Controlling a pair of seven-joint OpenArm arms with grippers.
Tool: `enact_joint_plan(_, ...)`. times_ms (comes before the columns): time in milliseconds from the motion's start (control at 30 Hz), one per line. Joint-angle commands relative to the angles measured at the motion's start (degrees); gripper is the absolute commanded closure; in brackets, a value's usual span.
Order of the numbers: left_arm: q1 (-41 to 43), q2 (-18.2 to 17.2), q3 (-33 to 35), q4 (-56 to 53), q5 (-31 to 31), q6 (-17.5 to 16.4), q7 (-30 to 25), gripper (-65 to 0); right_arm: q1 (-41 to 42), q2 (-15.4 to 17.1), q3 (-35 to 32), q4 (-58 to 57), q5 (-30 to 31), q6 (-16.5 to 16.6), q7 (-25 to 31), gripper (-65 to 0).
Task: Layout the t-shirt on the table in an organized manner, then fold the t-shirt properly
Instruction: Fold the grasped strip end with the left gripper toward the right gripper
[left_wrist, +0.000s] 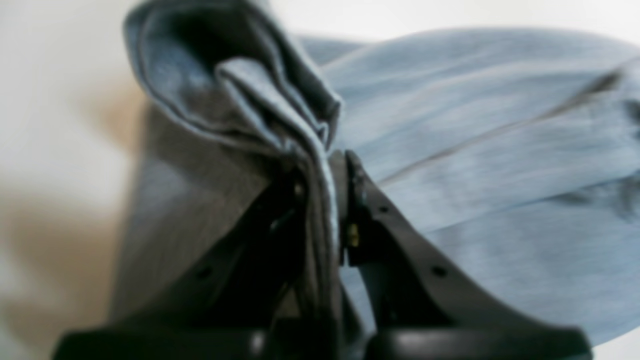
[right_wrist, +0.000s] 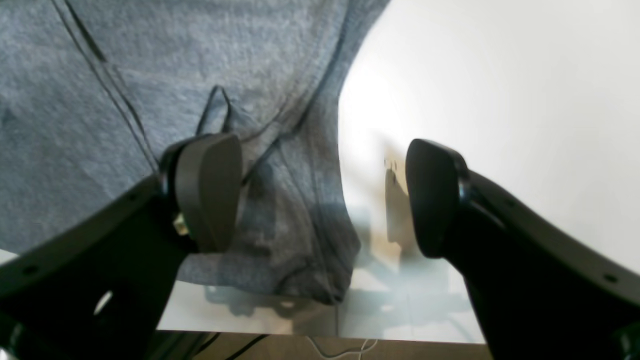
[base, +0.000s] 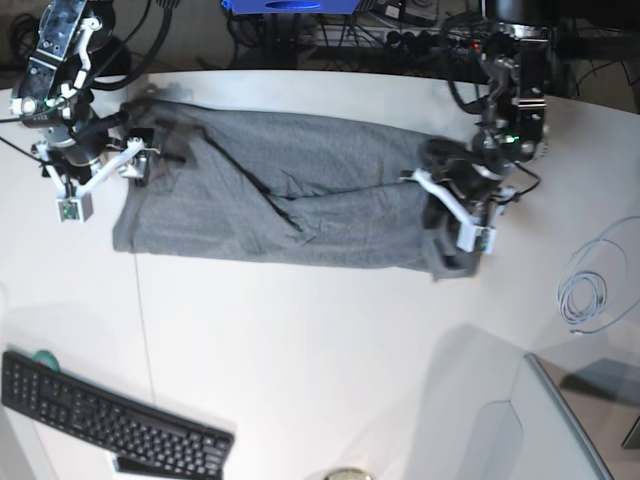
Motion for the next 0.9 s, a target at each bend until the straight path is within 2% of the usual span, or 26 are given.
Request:
enact_joint_plan(0, -1.1, -0.3, 0.8, 0.5, -0.4, -0.3, -1.3, 0.0, 0.3, 0.3, 0.1, 1.0, 0.6, -0.1, 1.1, -48.0)
enact_joint_plan(300, -4.8, 1.3, 7.5, -5.9, -0.6, -0.3, -1.2, 0.0, 0.3, 0.3, 0.1, 1.0, 0.6, -0.1, 1.0, -48.0)
enact_joint_plan(667, -4.8, 3.0, 7.7, -5.5, -0.8, -0.3, -1.1, 0.0, 0.3, 0.3, 0.1, 1.0, 0.6, -0.1, 1.0, -48.0)
enact_joint_plan(767, -5.2, 3.1, 7.6, -5.0, -0.8, -0.3, 2.6, 0.0, 0.3, 0.3, 0.1, 1.0, 0.6, -0.1, 1.0, -48.0)
enact_joint_plan(867, -6.2, 3.7, 7.7, -5.1, -0.5, -0.3, 3.4, 0.0, 0.3, 0.3, 0.1, 1.0, 0.6, -0.1, 1.0, -48.0)
